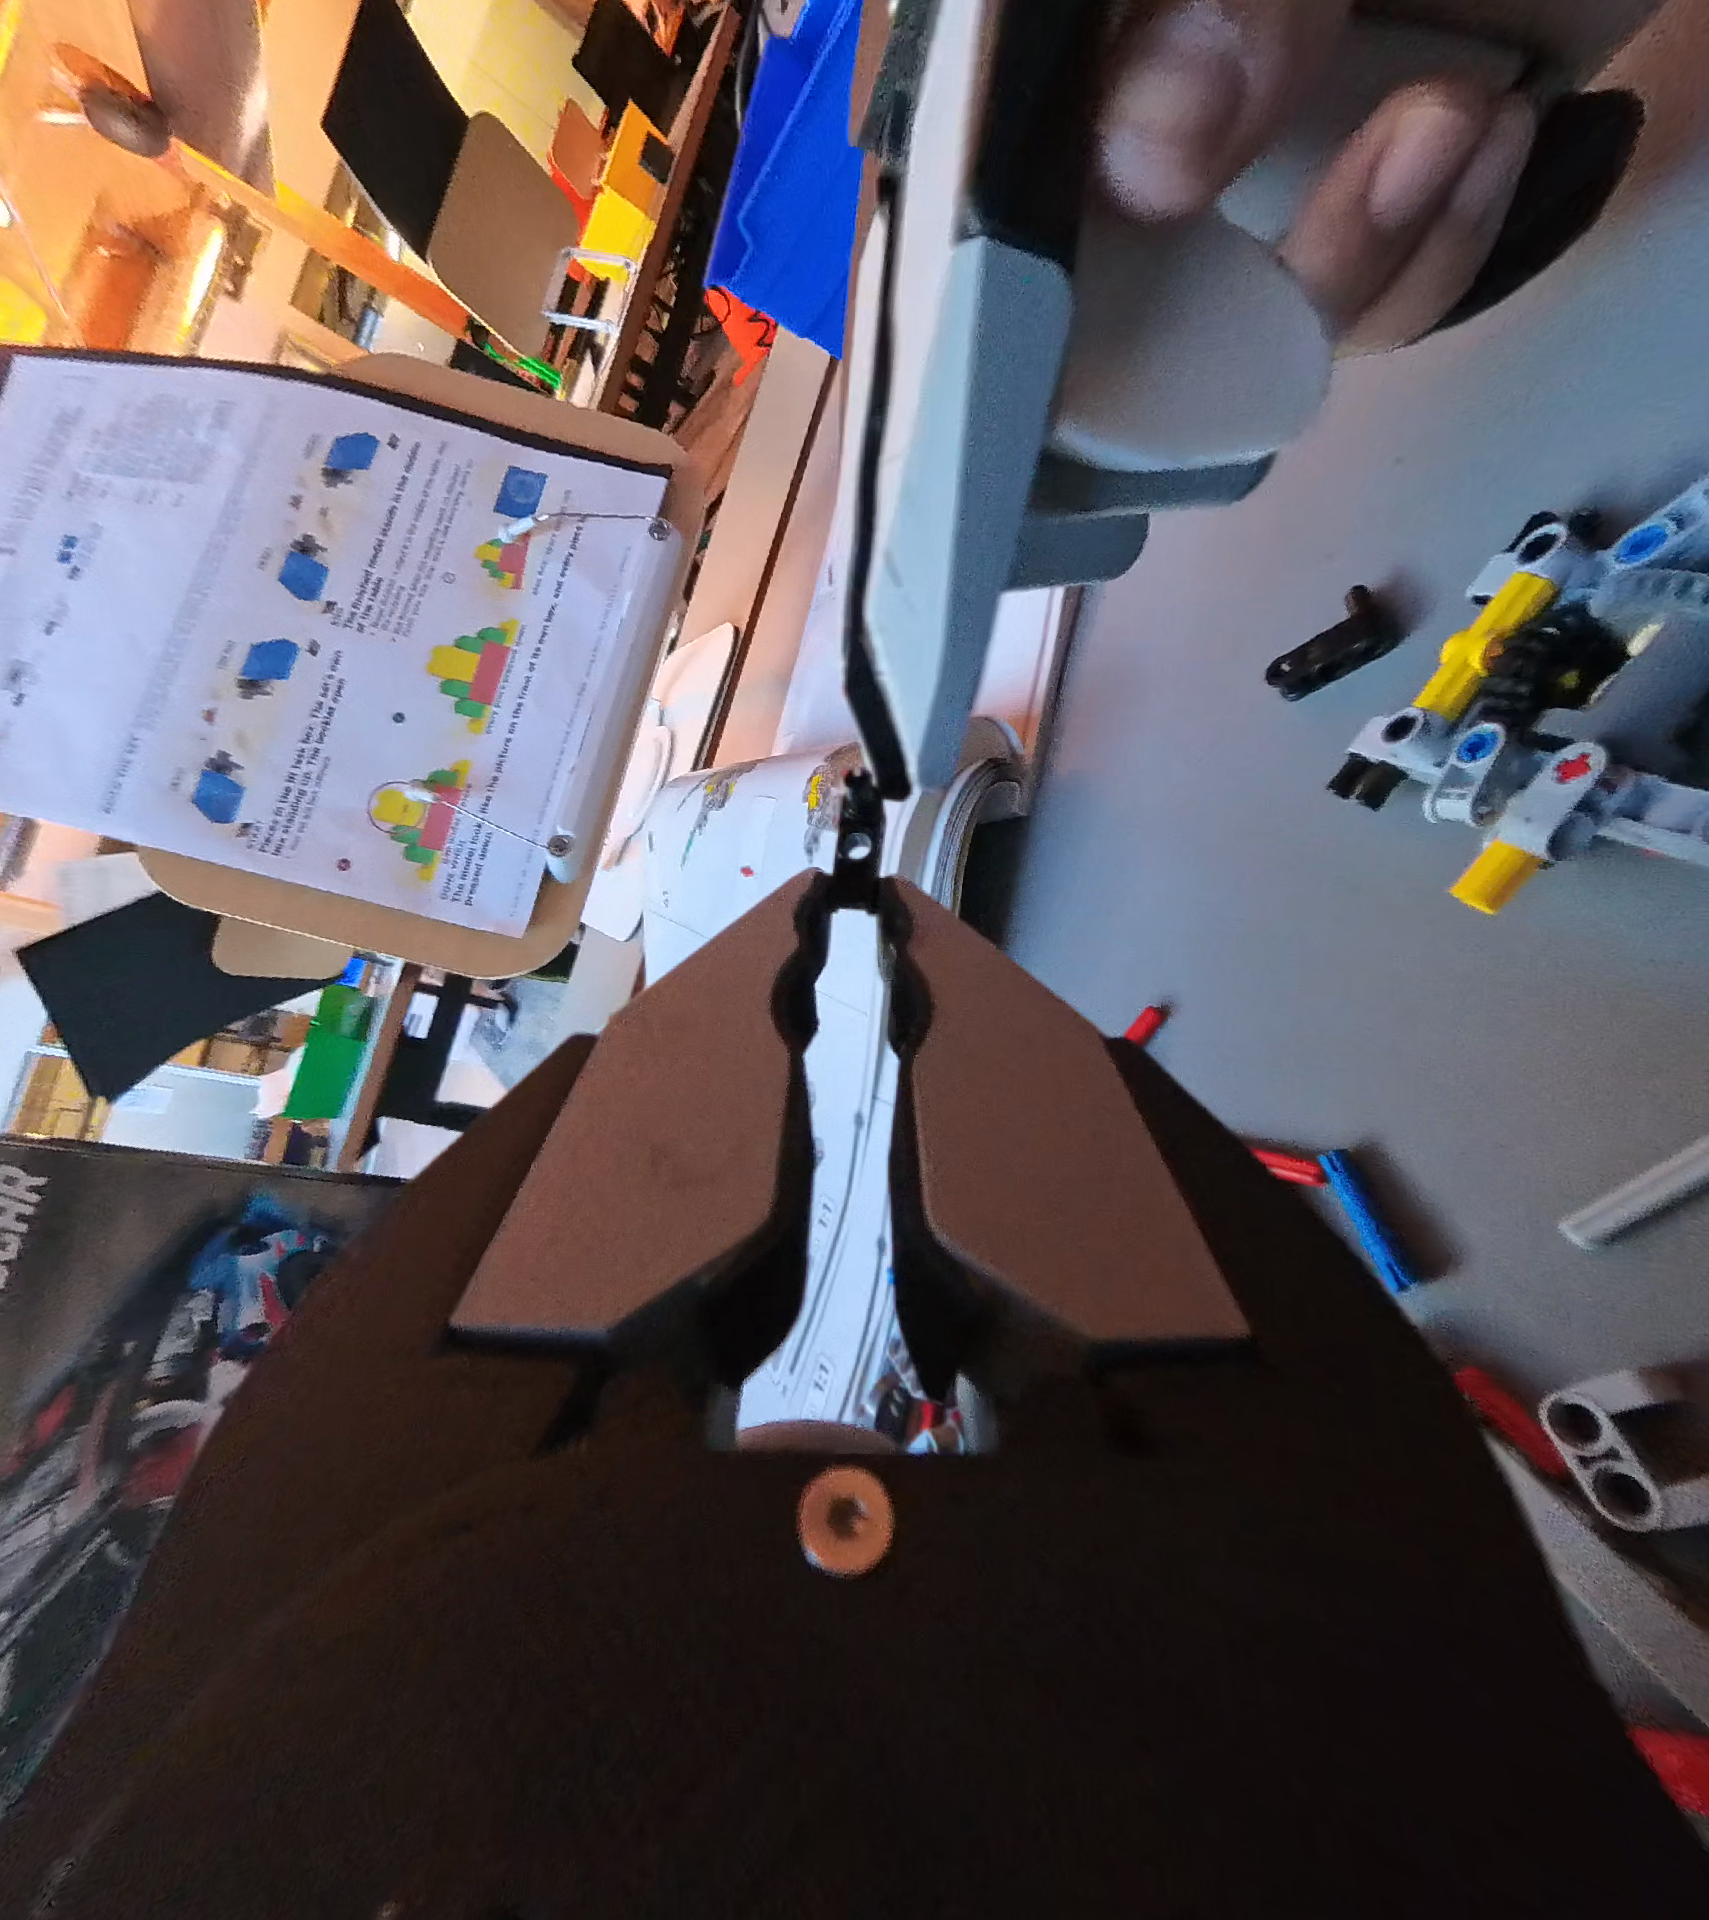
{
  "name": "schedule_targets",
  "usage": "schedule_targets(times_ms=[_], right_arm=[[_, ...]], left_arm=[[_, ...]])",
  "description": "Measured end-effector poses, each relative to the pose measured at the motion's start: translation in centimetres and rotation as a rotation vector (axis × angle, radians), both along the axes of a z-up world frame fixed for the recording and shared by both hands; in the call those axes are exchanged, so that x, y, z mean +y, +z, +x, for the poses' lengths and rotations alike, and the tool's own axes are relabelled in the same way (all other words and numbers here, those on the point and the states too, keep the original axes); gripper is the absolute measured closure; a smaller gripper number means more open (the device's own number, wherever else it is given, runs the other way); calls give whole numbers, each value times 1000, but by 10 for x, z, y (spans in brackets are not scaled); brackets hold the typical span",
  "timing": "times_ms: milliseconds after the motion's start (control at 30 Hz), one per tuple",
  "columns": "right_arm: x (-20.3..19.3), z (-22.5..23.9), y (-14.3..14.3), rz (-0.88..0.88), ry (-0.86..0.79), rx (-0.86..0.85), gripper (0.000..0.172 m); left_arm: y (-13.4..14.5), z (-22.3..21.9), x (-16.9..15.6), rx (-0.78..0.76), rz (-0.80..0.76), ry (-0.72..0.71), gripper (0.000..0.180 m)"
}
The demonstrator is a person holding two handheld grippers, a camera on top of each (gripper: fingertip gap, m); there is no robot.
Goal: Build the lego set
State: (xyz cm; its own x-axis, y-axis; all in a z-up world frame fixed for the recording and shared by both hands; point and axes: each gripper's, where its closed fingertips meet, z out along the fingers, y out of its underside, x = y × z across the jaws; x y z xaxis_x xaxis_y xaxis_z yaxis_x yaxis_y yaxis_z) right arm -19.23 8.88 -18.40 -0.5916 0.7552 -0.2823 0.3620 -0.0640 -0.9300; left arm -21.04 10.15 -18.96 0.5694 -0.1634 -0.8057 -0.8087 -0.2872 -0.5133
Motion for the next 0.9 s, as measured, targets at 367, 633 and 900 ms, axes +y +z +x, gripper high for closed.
schedule_targets(times_ms=[367, 633, 900], right_arm=[[4, -4, 4, -47, -40, -6, 162], [6, -2, 4, -24, -32, 3, 153], [5, -1, 5, -21, -18, 13, 158]], left_arm=[[-2, 10, 2, 47, 14, -25, 174], [1, 11, 2, 47, 32, -35, 174], [2, 12, 1, 54, 38, -38, 174]])
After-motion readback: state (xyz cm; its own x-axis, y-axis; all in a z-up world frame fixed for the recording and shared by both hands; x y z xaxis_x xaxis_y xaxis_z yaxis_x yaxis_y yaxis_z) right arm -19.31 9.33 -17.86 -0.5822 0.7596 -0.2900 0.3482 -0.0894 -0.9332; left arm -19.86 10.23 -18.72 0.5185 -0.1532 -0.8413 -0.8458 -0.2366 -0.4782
